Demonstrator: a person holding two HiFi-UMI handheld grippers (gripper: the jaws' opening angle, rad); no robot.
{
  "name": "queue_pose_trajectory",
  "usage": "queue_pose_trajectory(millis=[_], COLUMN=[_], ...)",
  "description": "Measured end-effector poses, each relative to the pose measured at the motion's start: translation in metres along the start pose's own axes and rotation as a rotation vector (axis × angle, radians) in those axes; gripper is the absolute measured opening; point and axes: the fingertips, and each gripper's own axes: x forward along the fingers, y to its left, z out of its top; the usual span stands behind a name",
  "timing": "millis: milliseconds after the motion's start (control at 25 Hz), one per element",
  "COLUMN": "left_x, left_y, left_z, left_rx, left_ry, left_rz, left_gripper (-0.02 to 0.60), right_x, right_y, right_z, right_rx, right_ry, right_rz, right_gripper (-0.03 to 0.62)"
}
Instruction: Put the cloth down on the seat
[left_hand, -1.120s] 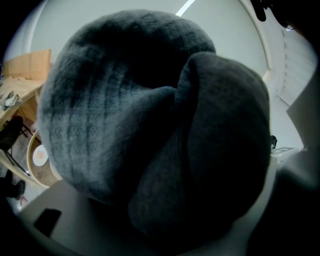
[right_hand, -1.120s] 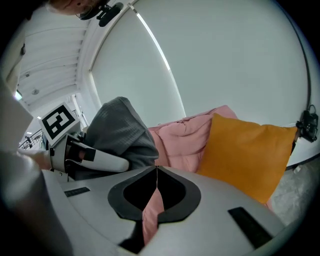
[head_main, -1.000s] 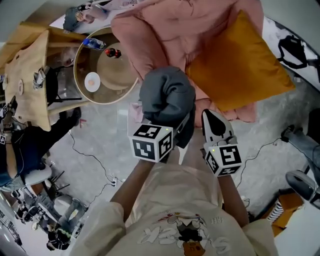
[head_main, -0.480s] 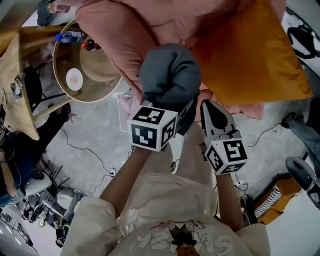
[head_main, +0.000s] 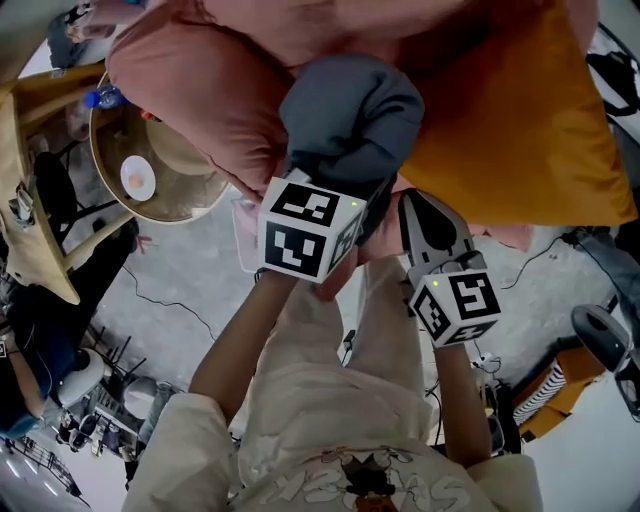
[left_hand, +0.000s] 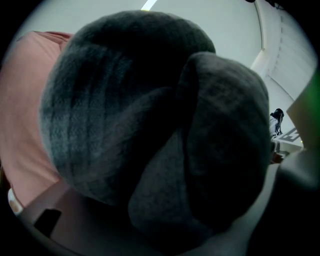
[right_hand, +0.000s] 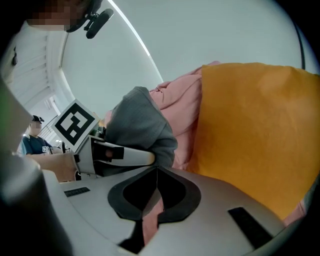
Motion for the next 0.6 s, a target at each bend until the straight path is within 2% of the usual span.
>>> queue_pose_trajectory(millis=[280, 440, 600], left_x=[0.019, 0.029, 0.039], left_y=[0.012, 0.019, 0.025], left_z=[0.004, 0.002, 0.005], left_rx=[0.068, 0.107, 0.109], left_ry=[0.066, 0.106, 0.096], left_rz=[-0.037, -0.054, -0.068], left_gripper=[0.354, 0.356, 0.356], right_x=[0.025, 0.034, 0.04], right_y=[0.008, 0.007, -0.002], right_z=[0.014, 0.016, 0.012], right_rx=[-0.063, -0.046, -0.008], right_ry=[0.015, 0.02, 0.039], right_rz=[0.02, 0.016, 0.011], right_gripper=[0.02, 0.02, 0.02])
